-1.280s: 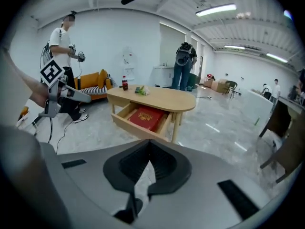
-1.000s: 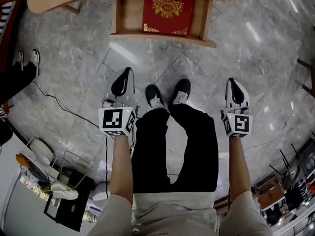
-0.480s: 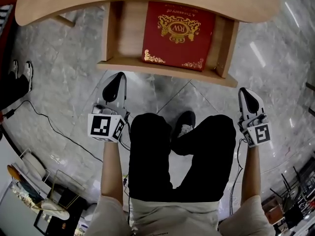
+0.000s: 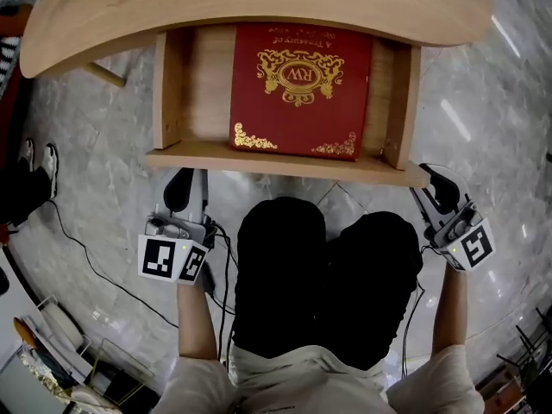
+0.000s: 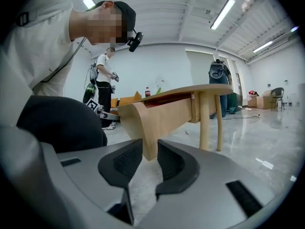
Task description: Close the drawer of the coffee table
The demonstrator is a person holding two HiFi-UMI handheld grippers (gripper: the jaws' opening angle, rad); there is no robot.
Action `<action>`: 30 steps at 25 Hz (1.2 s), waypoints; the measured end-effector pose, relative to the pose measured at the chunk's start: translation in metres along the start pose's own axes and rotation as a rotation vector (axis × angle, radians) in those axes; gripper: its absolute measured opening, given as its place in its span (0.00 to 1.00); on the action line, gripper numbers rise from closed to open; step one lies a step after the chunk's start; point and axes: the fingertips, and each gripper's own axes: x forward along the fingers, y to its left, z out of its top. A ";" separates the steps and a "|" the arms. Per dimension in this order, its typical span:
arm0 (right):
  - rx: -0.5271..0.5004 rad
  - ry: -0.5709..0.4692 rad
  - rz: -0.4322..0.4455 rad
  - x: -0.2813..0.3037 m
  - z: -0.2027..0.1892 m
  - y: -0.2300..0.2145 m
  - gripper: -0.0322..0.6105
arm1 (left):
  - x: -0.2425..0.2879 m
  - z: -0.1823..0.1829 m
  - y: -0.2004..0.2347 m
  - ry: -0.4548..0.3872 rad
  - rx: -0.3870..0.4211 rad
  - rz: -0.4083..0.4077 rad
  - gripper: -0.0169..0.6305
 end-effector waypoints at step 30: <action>-0.061 -0.012 -0.051 0.013 0.050 -0.016 0.23 | 0.018 0.038 0.000 -0.025 -0.072 -0.128 0.04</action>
